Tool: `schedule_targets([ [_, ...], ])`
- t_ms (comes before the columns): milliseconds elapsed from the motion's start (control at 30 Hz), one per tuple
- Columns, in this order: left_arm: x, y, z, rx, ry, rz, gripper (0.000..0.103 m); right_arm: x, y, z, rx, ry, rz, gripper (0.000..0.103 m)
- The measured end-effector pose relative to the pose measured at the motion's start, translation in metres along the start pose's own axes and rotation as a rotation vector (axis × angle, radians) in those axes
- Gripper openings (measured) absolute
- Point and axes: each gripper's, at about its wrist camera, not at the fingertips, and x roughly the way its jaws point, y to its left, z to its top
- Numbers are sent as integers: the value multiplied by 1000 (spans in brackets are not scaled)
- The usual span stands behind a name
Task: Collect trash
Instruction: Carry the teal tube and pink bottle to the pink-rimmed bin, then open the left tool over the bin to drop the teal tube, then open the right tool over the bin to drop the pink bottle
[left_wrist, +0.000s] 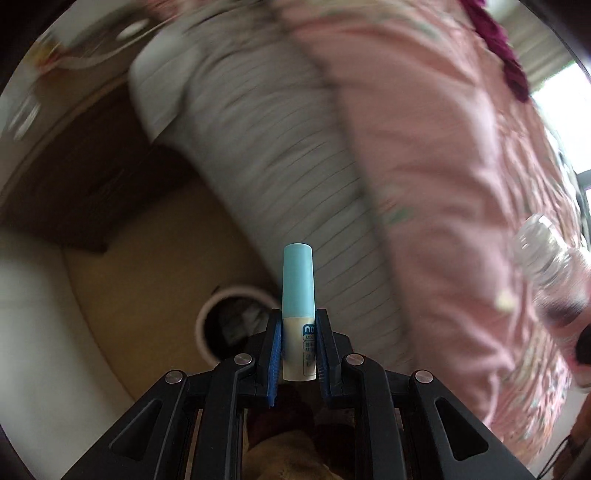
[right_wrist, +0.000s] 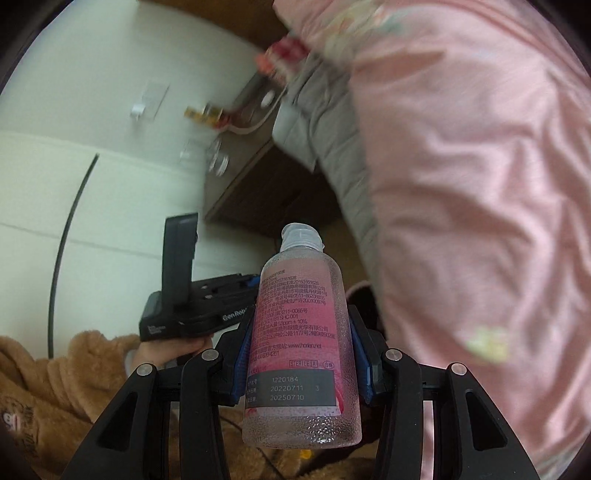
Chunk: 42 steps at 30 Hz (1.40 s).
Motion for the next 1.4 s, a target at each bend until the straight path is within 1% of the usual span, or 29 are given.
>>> schedule_targets([
  [133,18,34,-26,-125,31,25,17,26,11,-2,-23,75,-6,45],
  [300,53,48,-40,-194,55,37,17,40,27,-6,-51,113,-35,45],
  [400,75,53,-41,-198,58,38,17,49,33,-7,-56,134,-48,45],
  [533,103,63,-44,-198,110,64,17,57,37,-8,-63,161,-64,45],
  [567,107,61,-46,-199,117,68,17,63,39,-4,-63,165,-65,45],
  [667,118,69,-48,-223,148,59,17,71,42,-3,-68,184,-72,45],
  [700,121,72,-49,-234,154,60,19,74,42,-3,-69,188,-74,45],
  [767,124,76,-52,-241,158,86,32,80,41,-1,-66,201,-75,45],
  [800,126,76,-53,-241,159,107,59,82,41,0,-66,204,-78,45],
  [833,128,79,-53,-246,165,128,91,85,40,0,-64,209,-78,45],
  [867,130,83,-54,-252,168,136,101,88,39,1,-61,214,-78,45],
  [900,131,86,-55,-257,167,144,103,90,39,1,-61,218,-79,45],
  [1067,135,100,-61,-260,194,182,103,107,35,4,-55,244,-81,45],
  [1133,129,107,-69,-273,196,191,103,117,35,3,-59,258,-90,45],
  [1200,120,115,-77,-297,182,197,103,130,33,4,-63,275,-100,45],
  [1400,72,150,-108,-406,85,249,103,191,26,6,-121,342,-144,45],
])
